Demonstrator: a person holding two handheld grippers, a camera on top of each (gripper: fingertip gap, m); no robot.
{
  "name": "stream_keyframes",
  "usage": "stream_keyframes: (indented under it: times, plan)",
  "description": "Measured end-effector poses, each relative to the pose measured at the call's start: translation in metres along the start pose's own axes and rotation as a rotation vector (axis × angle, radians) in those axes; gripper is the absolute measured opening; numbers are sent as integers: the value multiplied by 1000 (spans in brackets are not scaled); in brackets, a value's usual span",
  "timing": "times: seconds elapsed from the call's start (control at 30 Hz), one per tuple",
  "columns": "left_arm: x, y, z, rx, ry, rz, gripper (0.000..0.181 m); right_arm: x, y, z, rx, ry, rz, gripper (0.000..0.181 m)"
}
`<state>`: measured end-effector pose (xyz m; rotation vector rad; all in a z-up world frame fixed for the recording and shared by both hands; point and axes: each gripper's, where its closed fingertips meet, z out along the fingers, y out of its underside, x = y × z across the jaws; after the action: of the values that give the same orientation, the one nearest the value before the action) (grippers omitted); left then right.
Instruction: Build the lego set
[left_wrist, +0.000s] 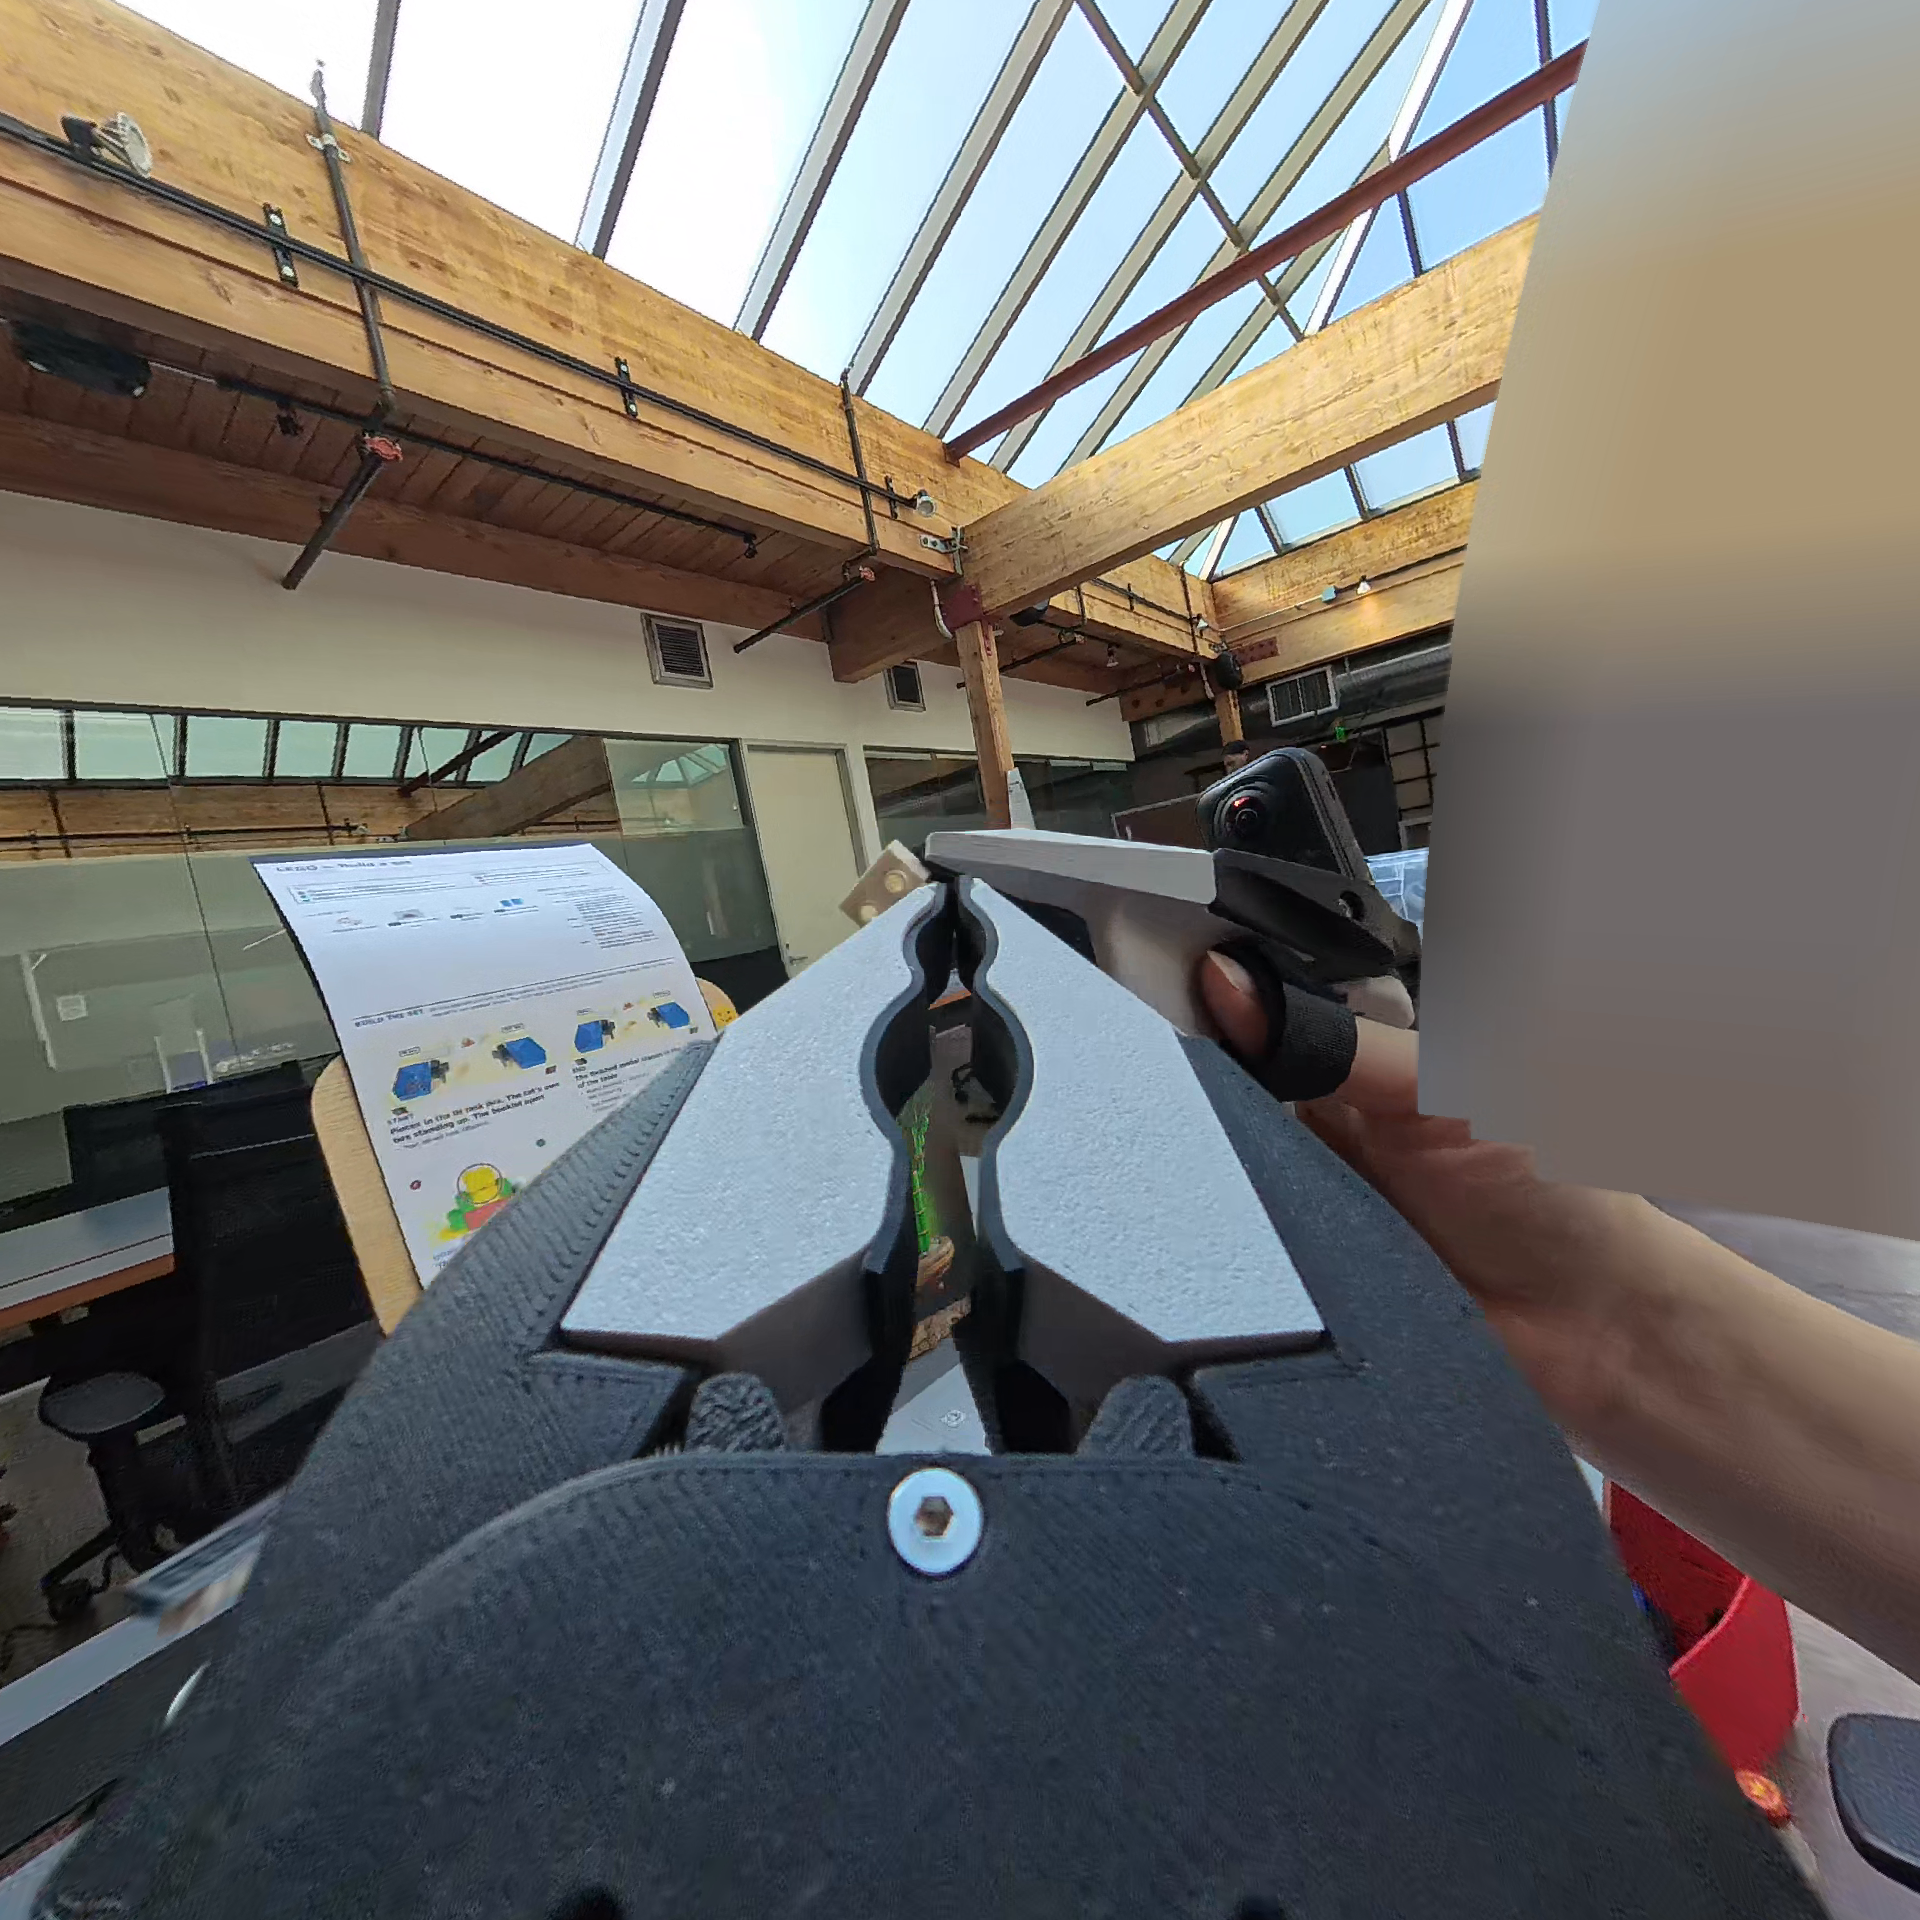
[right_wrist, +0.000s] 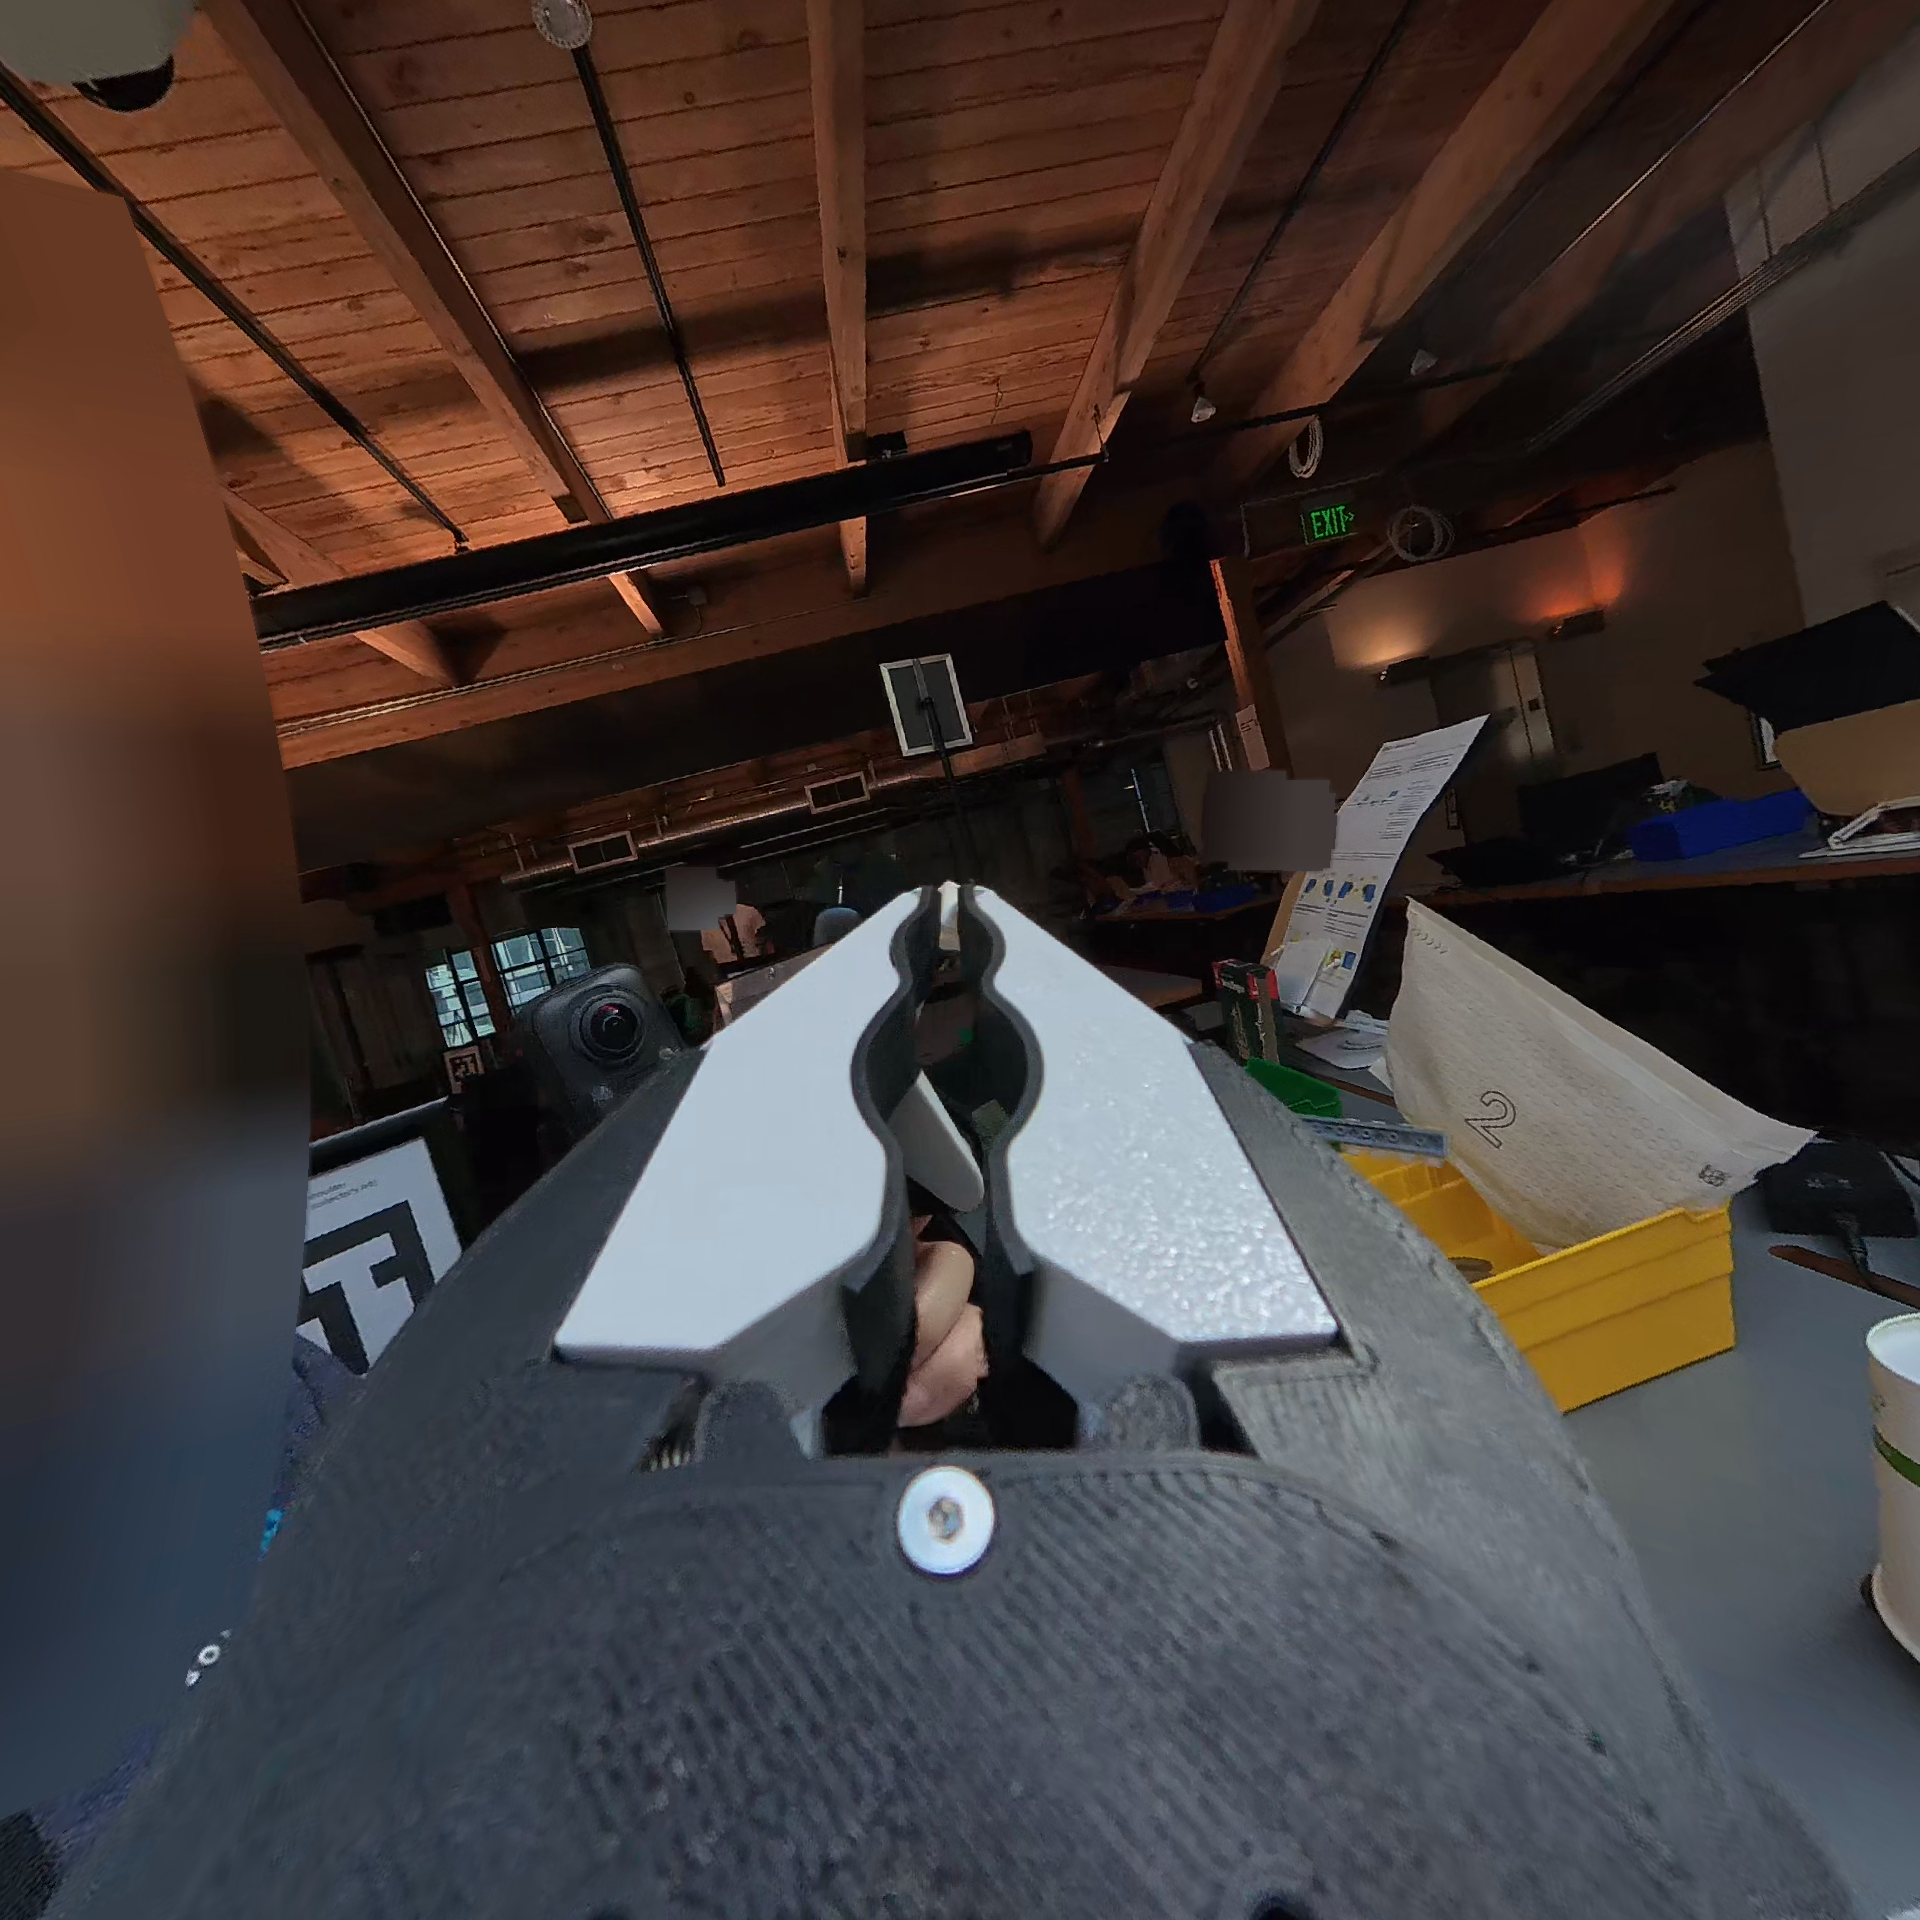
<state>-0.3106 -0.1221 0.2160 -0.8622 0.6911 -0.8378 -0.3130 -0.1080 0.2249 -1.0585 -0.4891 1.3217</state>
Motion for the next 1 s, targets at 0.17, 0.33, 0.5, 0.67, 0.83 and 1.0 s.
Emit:
stream_keyframes:
  times: [0.17,0.33,0.5,0.67,0.83,1.0]
  plan:
    - [-37,52,-35,-211,-26,-35,0,30,12,-33,-54,142,3,1]
    - [-116,81,-127,-289,-148,-330,0,90,43,-77,-76,298,67,0]
    - [-161,105,-174,-318,-295,-383,0,137,108,-88,-178,285,290,0]
    - [-169,135,-194,-423,-341,-385,0,180,155,-124,-318,408,272,0]
    - [-173,151,-195,-461,-359,-373,0,206,148,-155,-342,507,149,0]
    - [-177,153,-178,-484,-337,-335,0,219,134,-163,-408,542,17,0]
